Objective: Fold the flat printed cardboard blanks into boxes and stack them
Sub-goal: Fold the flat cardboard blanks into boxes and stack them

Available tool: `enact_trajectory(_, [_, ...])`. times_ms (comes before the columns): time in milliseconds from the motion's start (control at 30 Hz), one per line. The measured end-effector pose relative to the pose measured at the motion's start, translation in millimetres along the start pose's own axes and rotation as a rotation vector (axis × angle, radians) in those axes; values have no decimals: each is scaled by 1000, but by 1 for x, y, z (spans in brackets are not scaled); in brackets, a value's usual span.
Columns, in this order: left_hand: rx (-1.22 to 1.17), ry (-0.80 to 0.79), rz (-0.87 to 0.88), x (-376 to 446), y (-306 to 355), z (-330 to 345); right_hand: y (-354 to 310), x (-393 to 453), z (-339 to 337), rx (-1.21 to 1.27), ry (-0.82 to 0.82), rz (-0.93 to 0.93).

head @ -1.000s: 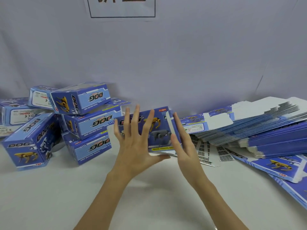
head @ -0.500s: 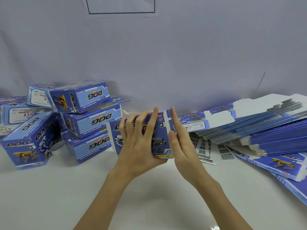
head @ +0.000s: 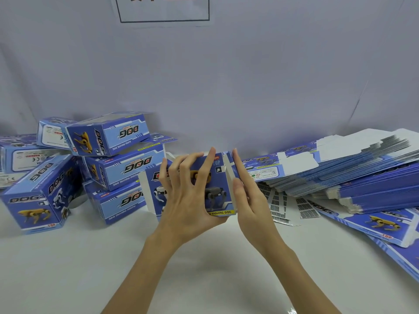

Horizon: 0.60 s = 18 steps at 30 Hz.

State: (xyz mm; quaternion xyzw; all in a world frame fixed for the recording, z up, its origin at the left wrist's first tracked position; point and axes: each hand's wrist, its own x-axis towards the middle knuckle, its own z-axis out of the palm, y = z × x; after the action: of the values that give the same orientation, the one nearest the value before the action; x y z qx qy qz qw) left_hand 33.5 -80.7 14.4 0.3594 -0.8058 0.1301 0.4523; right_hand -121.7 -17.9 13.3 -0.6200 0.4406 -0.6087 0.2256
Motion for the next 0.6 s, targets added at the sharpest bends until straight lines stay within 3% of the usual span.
enact_trajectory(367, [-7, -5, 10, -1, 1, 2, 1, -1, 2, -52, 35, 4])
enact_trajectory(600, [34, -41, 37, -4, 4, 3, 4, -3, 9, -115, -60, 29])
